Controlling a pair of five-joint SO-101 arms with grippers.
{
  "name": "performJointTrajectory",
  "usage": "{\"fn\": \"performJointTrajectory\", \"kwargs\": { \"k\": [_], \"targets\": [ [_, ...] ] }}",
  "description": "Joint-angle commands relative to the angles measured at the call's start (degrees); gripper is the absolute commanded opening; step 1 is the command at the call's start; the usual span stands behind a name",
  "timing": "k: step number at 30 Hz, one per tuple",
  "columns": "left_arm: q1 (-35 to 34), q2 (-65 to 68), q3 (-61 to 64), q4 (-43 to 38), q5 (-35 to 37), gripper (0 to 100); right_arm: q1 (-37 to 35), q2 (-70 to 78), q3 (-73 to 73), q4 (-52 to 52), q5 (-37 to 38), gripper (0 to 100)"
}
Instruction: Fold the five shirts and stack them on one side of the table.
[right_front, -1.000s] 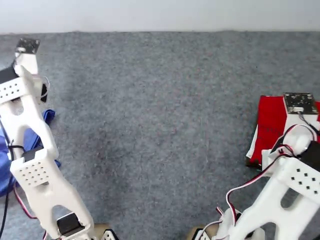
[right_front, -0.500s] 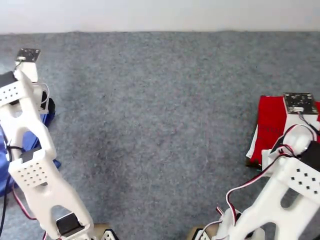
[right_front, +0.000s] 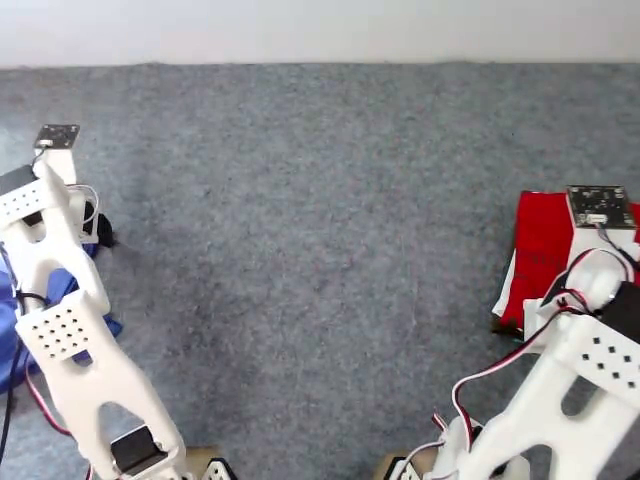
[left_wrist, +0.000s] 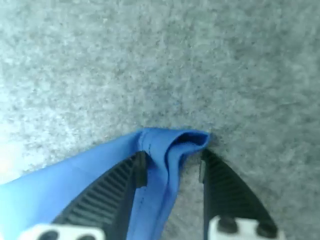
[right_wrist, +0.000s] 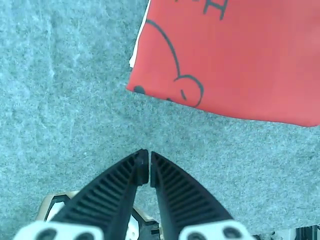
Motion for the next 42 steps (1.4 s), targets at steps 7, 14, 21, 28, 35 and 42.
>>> {"fn": "performJointTrajectory", "kwargs": {
  "k": [7,14,21,28,35,42],
  "targets": [
    [-0.1,5.3,-10.8,0.1,0.3,1,-0.5,-1.0,-0.2,2.2,0.4,1.3],
    [2.7,5.5,-30.4,11.4,0.6,1,-0.5,-1.1,-0.2,2.2,0.4,1.2],
    [8.3,5.4,-54.4,18.8,4.3,1,-0.4,-1.1,-0.2,2.2,0.3,1.1],
    [16.1,-6.0,-55.2,18.5,6.8,1,-0.4,-1.1,0.8,2.2,0.3,1.1],
    [29.3,-18.9,-55.2,17.6,7.0,1,-0.3,-1.2,7.2,2.2,0.3,1.1],
    [42.6,-26.9,-55.1,17.4,6.9,1,-0.3,-1.2,7.6,2.2,0.3,1.1]
  ]
}}
